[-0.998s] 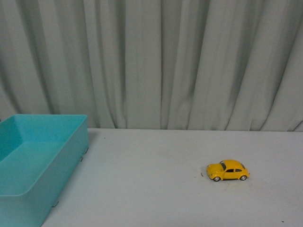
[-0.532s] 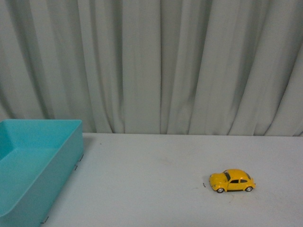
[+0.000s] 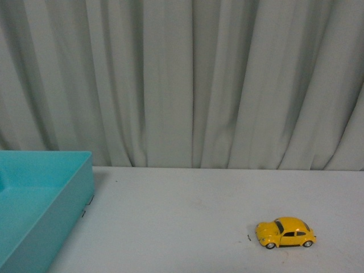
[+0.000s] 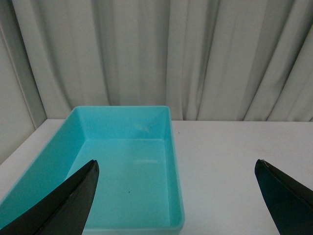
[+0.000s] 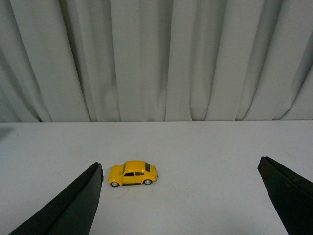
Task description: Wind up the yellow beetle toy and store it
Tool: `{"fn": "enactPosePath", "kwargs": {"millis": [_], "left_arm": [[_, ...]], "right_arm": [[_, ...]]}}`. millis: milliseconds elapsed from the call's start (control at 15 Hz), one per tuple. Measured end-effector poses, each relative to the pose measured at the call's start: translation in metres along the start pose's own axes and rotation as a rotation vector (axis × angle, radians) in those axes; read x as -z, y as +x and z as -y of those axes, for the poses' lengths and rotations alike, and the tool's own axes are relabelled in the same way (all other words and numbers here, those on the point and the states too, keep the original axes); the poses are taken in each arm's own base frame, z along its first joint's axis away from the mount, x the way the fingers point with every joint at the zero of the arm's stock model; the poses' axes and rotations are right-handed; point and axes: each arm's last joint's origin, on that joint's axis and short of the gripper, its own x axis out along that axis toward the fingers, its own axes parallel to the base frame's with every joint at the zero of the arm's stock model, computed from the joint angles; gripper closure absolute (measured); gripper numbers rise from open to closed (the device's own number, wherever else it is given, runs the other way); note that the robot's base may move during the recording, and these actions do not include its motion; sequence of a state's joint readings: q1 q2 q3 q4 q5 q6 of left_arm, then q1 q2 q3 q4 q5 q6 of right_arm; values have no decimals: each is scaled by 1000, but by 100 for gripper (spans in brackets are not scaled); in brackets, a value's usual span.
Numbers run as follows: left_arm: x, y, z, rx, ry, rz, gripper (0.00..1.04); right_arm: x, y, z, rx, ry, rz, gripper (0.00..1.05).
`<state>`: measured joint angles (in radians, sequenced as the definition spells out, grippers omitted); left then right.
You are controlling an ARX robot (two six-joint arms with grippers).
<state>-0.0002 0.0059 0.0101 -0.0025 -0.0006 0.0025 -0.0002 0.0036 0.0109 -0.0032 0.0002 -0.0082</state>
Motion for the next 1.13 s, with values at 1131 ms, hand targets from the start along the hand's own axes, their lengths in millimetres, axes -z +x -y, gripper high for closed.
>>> {"fn": "enactPosePath", "kwargs": {"millis": [1131], "left_arm": [[0,0,0,0,0,0,7]], "right_arm": [[0,0,0,0,0,-1,7]]}}
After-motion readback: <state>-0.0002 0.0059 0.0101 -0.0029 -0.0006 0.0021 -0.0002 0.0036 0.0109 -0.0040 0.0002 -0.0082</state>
